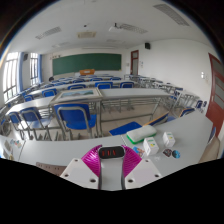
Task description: Unplug charger
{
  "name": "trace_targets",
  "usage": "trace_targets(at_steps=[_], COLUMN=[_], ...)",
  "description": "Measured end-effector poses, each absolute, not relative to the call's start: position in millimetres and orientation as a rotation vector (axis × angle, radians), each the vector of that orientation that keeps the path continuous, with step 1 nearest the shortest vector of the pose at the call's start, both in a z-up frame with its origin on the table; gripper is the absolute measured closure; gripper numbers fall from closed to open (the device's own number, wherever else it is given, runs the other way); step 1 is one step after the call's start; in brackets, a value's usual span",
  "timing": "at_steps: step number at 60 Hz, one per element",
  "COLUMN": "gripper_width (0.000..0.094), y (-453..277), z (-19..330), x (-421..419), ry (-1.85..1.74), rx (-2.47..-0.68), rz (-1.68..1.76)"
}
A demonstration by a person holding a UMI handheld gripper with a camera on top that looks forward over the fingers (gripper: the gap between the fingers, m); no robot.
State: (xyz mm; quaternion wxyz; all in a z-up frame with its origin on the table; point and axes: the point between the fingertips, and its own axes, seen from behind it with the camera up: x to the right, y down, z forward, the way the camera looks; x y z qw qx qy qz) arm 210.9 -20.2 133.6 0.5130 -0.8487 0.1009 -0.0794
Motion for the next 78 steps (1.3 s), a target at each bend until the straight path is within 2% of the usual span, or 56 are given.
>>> trace_targets(at_steps=[6,16,20,26,32,43,56,68,78], gripper_width=[0.0615,0.0521,0.0464,0.0216,0.008,0.0085,0.0079,0.0081,0.0081], y=[-28.8,-27.2,-22.1,-18.4,-24.9,-69.8,-162.4,-235.8,-262.9], z=[58.4,21.6,19.7,29.2,48.8,105.0,162.6,189.6,203.1], x=[217.5,218.2,220.3,225.1,225.4,201.4,155.9,123.3,113.7], ry=[0.226,0.146,0.164,0.167,0.156,0.1,0.084,0.097,0.1], rx=[-2.159,-2.22,-2.214,-2.197,-2.162,-2.109,-2.08,-2.068,-2.054], rz=[-0.12,-0.065,-0.043,-0.051,-0.069,-0.113,-0.177,-0.196,-0.22])
